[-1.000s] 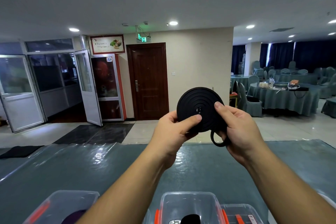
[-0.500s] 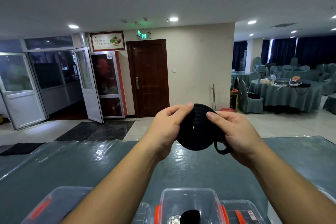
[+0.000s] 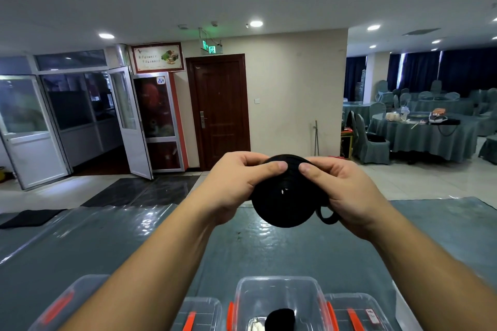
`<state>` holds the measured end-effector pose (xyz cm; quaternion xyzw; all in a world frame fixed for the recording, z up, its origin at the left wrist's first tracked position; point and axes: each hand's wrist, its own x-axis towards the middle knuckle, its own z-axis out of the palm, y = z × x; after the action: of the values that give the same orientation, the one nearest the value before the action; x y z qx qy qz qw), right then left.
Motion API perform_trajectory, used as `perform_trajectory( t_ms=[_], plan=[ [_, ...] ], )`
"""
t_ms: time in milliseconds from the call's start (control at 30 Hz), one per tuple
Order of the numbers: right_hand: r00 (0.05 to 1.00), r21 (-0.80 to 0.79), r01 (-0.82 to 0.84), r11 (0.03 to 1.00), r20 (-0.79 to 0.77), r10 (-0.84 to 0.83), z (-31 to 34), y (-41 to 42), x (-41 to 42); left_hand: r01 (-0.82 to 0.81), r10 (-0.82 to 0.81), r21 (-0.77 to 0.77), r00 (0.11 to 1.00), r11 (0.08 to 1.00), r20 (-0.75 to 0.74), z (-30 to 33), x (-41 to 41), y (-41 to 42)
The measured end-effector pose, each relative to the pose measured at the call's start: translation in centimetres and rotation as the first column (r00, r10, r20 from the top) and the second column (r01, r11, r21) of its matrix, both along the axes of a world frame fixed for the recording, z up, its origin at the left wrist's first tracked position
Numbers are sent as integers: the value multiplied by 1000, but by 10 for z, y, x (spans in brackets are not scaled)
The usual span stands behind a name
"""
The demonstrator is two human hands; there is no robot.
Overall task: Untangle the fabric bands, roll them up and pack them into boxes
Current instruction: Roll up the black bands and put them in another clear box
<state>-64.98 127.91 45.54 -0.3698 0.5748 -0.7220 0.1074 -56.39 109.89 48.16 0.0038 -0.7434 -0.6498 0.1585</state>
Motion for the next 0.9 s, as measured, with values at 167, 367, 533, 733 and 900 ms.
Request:
perform_trajectory(
  t_ms=[167, 367, 533, 733, 900],
  plan=[
    [986, -157, 165, 974, 49, -160, -11, -12, 0, -31, 36, 87, 998, 996, -54, -2, -5, 2],
    [965, -239, 147, 960, 248, -86, -17, -15, -3, -93, 114, 191, 988, 977, -106, -8, -11, 3],
    [965, -184, 143, 972, 244, -96, -21, -12, -11, -94, 106, 189, 993, 977, -54, -12, -13, 4],
    [956, -199, 158, 967, 278, -99, -22, -11, -14, -9, 7, 70, 1000, 998, 25, -9, -12, -8],
    [932, -320, 293, 901, 304, -195, -24, -20, -11, -60, 66, 185, 998, 981, -26, -18, -22, -2]
  ],
)
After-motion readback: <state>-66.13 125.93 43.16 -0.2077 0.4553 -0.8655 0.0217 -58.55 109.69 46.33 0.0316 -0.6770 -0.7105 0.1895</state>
